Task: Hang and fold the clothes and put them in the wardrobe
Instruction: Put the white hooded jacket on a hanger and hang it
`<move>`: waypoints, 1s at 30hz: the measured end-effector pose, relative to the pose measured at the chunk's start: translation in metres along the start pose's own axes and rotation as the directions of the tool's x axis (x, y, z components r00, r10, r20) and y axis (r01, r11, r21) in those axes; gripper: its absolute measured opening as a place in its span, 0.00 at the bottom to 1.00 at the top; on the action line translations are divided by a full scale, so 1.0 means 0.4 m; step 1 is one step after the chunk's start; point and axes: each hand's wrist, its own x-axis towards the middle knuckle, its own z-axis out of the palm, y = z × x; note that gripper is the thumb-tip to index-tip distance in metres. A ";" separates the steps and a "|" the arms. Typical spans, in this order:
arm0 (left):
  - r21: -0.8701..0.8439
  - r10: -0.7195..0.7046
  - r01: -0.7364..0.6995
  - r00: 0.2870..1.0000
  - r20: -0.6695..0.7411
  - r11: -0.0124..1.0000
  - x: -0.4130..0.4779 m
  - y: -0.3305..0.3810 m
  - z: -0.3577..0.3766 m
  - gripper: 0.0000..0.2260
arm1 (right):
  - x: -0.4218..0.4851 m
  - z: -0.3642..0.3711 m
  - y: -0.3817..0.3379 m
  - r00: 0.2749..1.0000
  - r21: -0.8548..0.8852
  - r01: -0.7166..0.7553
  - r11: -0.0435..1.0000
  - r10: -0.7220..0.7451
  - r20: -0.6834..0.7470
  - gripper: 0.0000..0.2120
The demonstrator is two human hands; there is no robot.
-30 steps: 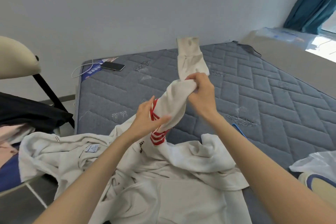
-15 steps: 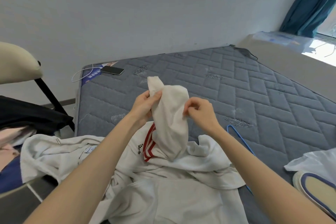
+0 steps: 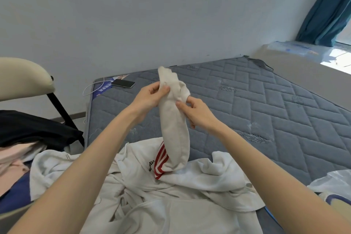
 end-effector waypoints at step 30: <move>0.338 -0.251 0.213 0.965 0.071 0.917 0.039 -0.203 0.116 0.18 | 0.049 -0.142 0.399 0.897 -0.333 -0.442 0.833 0.421 -0.138 0.19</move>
